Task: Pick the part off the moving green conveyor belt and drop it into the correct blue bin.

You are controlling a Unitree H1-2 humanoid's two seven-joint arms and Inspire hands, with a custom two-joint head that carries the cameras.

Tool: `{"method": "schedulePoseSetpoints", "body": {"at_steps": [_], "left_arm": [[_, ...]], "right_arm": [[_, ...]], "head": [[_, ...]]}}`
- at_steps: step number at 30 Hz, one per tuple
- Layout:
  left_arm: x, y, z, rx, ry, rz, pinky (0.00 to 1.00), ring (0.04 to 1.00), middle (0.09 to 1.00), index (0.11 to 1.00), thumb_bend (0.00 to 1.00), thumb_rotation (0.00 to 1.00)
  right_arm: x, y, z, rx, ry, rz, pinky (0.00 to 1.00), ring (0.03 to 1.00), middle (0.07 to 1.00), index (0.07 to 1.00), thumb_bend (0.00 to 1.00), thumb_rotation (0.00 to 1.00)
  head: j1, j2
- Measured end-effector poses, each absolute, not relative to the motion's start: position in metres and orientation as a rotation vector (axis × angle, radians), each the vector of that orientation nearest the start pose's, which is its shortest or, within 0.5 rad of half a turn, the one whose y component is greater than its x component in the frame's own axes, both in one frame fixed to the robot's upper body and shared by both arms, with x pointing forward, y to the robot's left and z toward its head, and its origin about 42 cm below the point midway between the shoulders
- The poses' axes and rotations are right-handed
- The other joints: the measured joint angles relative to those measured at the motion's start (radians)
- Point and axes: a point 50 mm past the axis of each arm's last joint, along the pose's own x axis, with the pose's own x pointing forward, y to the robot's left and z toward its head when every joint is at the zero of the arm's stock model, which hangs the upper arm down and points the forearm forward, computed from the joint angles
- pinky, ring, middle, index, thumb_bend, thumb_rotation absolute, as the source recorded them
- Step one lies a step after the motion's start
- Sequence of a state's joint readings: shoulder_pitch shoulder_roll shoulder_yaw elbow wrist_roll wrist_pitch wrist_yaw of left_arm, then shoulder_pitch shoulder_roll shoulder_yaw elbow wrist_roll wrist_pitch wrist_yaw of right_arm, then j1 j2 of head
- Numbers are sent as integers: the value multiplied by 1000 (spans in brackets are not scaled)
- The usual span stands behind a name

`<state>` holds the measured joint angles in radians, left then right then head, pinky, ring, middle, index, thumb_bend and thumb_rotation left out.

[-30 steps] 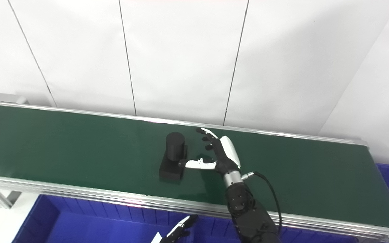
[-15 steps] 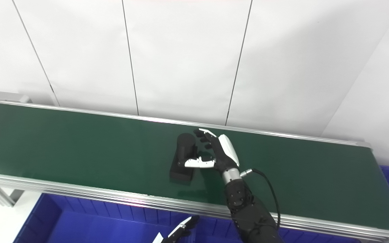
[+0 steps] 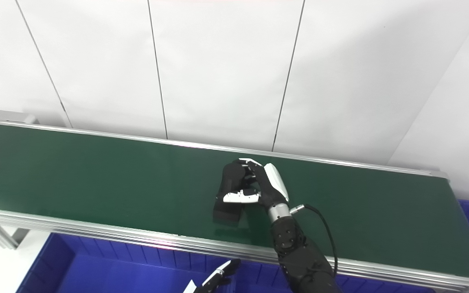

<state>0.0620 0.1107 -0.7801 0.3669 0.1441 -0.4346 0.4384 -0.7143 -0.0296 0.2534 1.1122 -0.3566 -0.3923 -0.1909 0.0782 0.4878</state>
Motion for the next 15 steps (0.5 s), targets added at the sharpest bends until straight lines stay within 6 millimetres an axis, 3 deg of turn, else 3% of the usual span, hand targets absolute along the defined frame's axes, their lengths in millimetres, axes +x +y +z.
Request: {"method": "schedulePoseSetpoints", "body": {"at_steps": [3, 7, 10, 15], "left_arm": [[174, 88, 0, 171, -49, -390, 878, 900, 913, 906, 876, 850], [174, 90, -1, 176, -49, -389, 856, 907, 918, 909, 880, 846], [174, 90, -1, 178, -48, -389, 869, 908, 918, 910, 880, 848], [174, 90, -1, 177, -48, -388, 882, 908, 918, 914, 886, 850]], "right_arm": [[461, -132, 84, -577, -75, 298, 243, 300, 396, 490, 512, 132], [461, -131, 85, -593, -82, 302, 237, 294, 387, 486, 507, 130], [462, -133, 85, -600, -85, 298, 235, 293, 407, 522, 513, 27], [463, -136, 87, -604, -89, 305, 232, 290, 461, 495, 522, 0]], "head": [[-6, 2], [-8, 2], [-9, 0], [-12, 0]]}}
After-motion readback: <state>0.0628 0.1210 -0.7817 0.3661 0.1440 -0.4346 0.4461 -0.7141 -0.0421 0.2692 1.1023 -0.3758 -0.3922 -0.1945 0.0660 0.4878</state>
